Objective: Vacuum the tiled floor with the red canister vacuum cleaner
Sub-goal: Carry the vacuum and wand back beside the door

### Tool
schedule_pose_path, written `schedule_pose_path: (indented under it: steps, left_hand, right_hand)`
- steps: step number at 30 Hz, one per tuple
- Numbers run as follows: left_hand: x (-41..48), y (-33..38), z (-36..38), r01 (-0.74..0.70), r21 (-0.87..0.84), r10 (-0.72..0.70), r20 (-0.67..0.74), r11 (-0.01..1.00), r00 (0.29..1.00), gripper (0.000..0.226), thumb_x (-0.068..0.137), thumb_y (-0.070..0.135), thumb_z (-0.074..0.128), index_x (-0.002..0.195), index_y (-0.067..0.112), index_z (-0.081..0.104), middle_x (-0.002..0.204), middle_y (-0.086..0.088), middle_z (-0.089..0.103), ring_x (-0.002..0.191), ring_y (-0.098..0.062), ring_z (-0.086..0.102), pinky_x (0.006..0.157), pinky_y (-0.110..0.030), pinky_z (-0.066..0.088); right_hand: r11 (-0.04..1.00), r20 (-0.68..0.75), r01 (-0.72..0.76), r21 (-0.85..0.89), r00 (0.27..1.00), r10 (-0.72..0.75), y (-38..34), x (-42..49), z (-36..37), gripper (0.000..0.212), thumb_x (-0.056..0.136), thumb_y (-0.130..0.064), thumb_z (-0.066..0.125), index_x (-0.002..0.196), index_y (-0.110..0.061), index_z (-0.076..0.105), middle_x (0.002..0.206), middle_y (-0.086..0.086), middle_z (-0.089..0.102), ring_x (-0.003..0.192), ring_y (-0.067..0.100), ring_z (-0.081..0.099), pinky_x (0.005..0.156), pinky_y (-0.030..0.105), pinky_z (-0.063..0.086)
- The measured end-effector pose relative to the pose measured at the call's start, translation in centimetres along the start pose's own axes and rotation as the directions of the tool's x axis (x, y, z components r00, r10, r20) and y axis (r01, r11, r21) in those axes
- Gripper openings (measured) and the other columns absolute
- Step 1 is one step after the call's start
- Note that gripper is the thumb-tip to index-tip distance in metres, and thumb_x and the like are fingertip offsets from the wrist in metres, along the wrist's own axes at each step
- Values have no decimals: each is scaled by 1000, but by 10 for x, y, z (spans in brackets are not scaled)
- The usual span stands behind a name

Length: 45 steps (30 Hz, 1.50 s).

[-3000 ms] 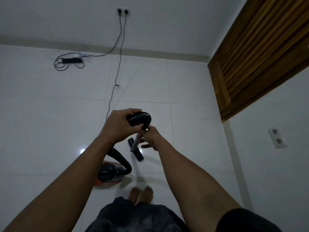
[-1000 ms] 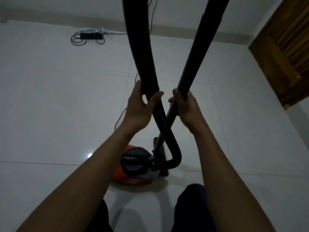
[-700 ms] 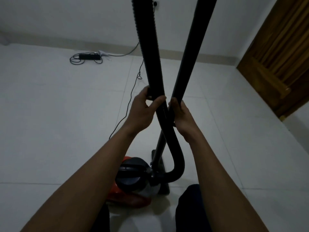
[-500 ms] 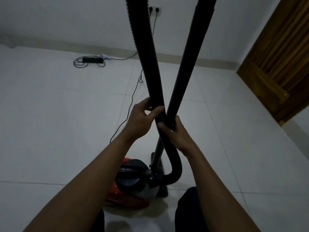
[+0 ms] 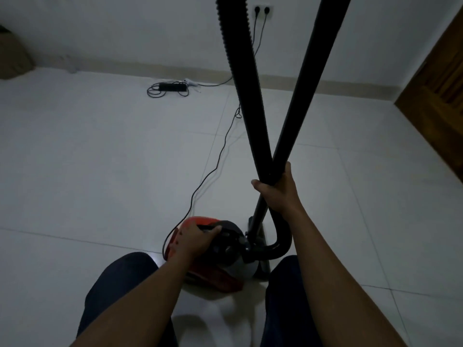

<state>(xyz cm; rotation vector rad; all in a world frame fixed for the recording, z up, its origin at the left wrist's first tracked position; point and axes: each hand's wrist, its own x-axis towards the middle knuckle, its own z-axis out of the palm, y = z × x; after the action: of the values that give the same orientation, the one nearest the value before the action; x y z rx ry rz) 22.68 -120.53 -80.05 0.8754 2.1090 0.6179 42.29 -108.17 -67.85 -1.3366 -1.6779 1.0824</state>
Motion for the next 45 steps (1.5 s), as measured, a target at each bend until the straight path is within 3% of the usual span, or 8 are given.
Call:
schedule_pose_path:
  steps: [6,13,22,27,32,34,37,45]
  left_hand:
    - [-3,-20,12,57,-181,-61,-16,982,998,116,66,80,64,156,20,21,153,-20,39,139,-43,39,114,-59,31]
    - [6,-29,12,-22,56,27,-93,998,995,107,69,92,47,149,23,31,151,-14,43,142,-36,36,118,-63,14]
    - [35,-39,-11,-107,-94,118,123,990,985,109,56,91,65,135,17,54,131,-8,63,117,-25,62,102,-45,50]
    - [42,-44,-13,-112,-105,127,143,988,982,94,66,77,72,133,13,56,127,-10,64,114,-26,63,100,-45,52]
    - [40,-25,-13,-183,174,148,192,968,970,107,70,90,46,152,22,36,157,-17,36,142,-34,38,118,-57,28]
    - [39,-18,-13,-242,486,189,158,840,969,90,87,81,32,159,36,1,168,-8,-1,154,-35,2,115,-68,2]
    - [33,-11,-8,-400,638,327,236,658,915,75,95,72,19,154,42,-15,166,-2,-21,151,-33,-22,111,-71,-10]
    - [17,-6,7,-383,546,275,272,745,922,69,97,69,28,155,32,20,165,-3,13,152,-32,5,116,-70,8]
  right_hand:
    - [999,-3,-1,-32,1000,1,1,1,-2,58,73,-35,78,113,-33,36,94,-15,56,78,1,59,57,21,42]
    - [999,-3,-2,-49,1000,2,-1,1,6,58,74,-33,77,111,-37,34,94,-16,55,76,-1,59,56,19,42]
    - [999,11,-36,-15,999,36,-7,3,7,55,75,-33,76,111,-37,35,97,-15,56,81,1,59,58,21,43]
    - [999,3,-36,-14,999,36,-8,1,7,57,75,-32,76,114,-34,35,98,-12,56,83,4,59,60,23,44]
    - [999,-11,-32,-7,999,32,-5,2,4,55,73,-32,76,112,-28,38,96,-10,56,82,4,59,59,23,43]
    - [1000,-17,-27,-4,999,27,-5,3,2,54,72,-32,76,111,-27,38,95,-10,56,81,5,60,59,24,43]
    - [1000,-20,-27,-12,999,27,-3,1,-1,55,70,-34,75,111,-29,39,94,-12,57,78,0,59,59,22,42]
    - [1000,-41,-21,-6,999,21,-2,0,-5,53,71,-32,76,110,-28,41,93,-12,57,74,-9,59,60,21,42]
